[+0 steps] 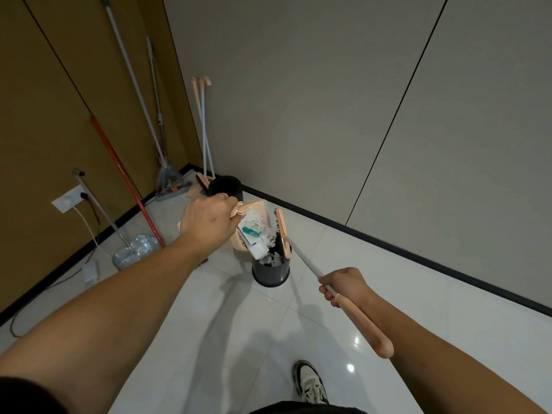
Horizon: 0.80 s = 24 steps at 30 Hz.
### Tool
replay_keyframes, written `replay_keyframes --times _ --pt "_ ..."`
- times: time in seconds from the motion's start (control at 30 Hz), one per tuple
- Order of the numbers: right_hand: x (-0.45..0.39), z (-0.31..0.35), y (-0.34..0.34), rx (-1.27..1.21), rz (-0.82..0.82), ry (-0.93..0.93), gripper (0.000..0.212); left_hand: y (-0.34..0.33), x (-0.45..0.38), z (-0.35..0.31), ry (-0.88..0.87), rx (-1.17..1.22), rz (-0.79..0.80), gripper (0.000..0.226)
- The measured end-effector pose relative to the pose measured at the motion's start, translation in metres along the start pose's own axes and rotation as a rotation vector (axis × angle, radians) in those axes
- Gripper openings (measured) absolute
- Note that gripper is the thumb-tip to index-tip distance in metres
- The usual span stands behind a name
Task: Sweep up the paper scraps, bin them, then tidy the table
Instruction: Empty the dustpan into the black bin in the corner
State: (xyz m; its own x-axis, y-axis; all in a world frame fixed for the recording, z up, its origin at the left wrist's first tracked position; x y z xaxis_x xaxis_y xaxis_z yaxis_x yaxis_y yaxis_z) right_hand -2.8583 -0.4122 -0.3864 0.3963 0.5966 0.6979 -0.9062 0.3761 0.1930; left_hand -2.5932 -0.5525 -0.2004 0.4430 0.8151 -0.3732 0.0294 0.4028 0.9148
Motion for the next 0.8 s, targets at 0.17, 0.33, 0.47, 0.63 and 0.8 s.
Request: replay_keyframes --times 0.17,0.33,0.47,0.63,0.8 --pt "0.001 0.006 -0.012 -0.04 0.017 0.007 0.013 -0.009 -0.002 -0.005 -0.05 -0.032 0.035 0.017" --pt "-0.003 0.012 -0.013 -0.047 0.03 0.042 0.013 -0.017 -0.004 -0.01 -0.068 -0.045 0.045 0.02" --pt "-0.01 0.012 -0.008 -0.026 0.02 0.045 0.012 -0.02 -0.007 -0.011 -0.067 -0.047 0.06 0.022" --pt "-0.018 0.008 -0.003 0.001 -0.009 0.032 0.014 -0.024 -0.006 -0.024 -0.151 -0.053 0.095 0.022" --pt "-0.023 0.008 0.001 0.021 -0.018 0.022 0.014 -0.028 -0.009 -0.023 -0.139 -0.056 0.107 0.024"
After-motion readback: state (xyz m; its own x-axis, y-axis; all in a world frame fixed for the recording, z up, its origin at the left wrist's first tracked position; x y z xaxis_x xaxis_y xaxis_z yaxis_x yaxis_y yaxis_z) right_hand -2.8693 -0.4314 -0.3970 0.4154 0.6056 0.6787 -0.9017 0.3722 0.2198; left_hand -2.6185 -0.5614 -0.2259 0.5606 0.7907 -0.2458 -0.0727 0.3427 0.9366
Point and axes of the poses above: each hand's wrist, its own x-axis away from the middle knuckle, its own y-axis out of the back of the hand, z = x × y, the point moved 9 cm from there along -x, towards the middle knuckle, and after that the axes turned 7 degrees about -x, right-handed, at the moved point
